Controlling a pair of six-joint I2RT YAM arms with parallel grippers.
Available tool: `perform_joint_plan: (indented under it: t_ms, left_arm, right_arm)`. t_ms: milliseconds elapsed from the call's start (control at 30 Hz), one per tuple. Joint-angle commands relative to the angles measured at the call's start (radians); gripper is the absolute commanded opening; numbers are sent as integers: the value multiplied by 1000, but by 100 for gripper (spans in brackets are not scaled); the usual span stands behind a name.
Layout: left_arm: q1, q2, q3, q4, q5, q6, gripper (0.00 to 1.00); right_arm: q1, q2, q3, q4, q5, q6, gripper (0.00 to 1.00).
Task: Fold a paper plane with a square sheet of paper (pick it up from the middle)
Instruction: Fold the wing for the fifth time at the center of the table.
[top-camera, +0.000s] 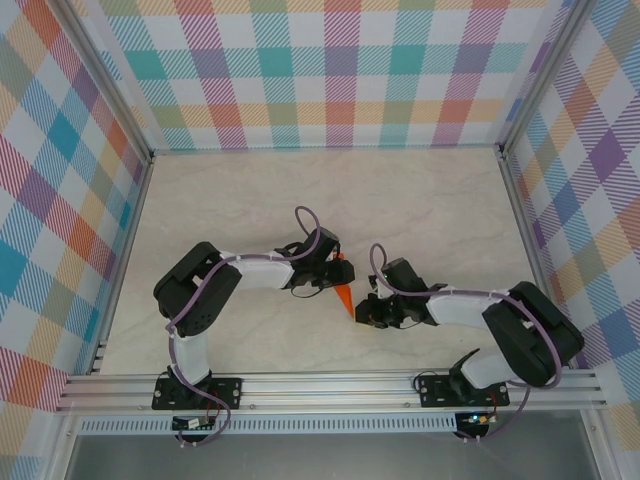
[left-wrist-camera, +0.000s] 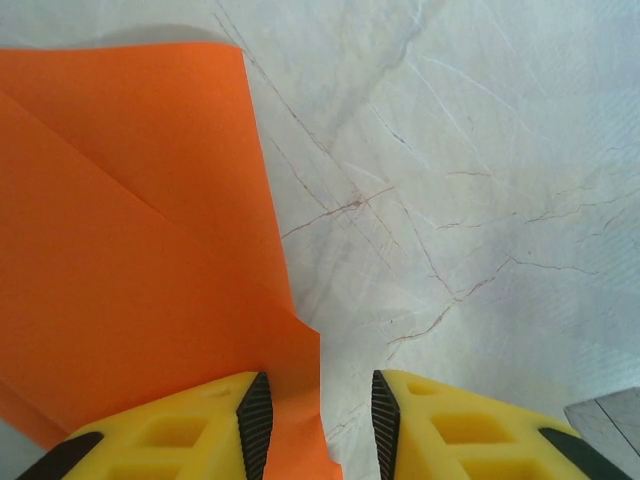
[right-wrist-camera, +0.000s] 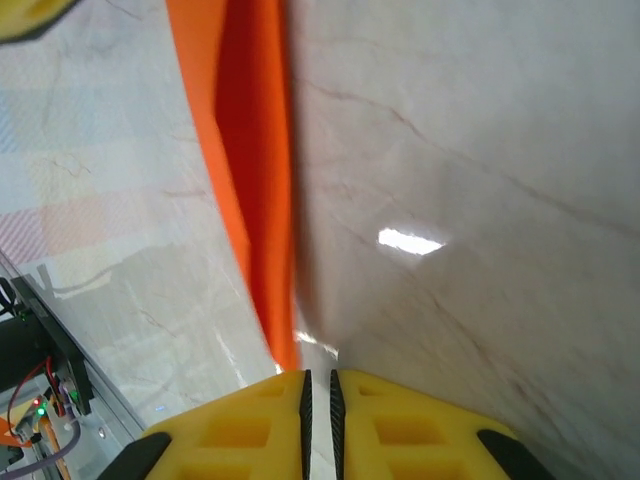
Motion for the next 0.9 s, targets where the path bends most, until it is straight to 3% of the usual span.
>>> perform_joint_plan:
  t_ms: [0,233,367,633,867]
  left_arm:
    - [-5,41,-7,-75,-42,26,37]
    - [-4,34,27,-104,-31,38,38]
    - [-5,43,29,-83,-18,20,38]
    - [-4,54,38,-83,-15,6,39]
    - [-5,54,35,-85,-15,7,39]
  right_arm:
    - [1,-78,-34,-123,41,-9,19]
    - [1,-179,46,-101,9,-29,25]
    - [1,-113,81,7,4,22,24]
    - [4,76,93,220,-19,124,12]
    - [3,109,97,207,22,103,11]
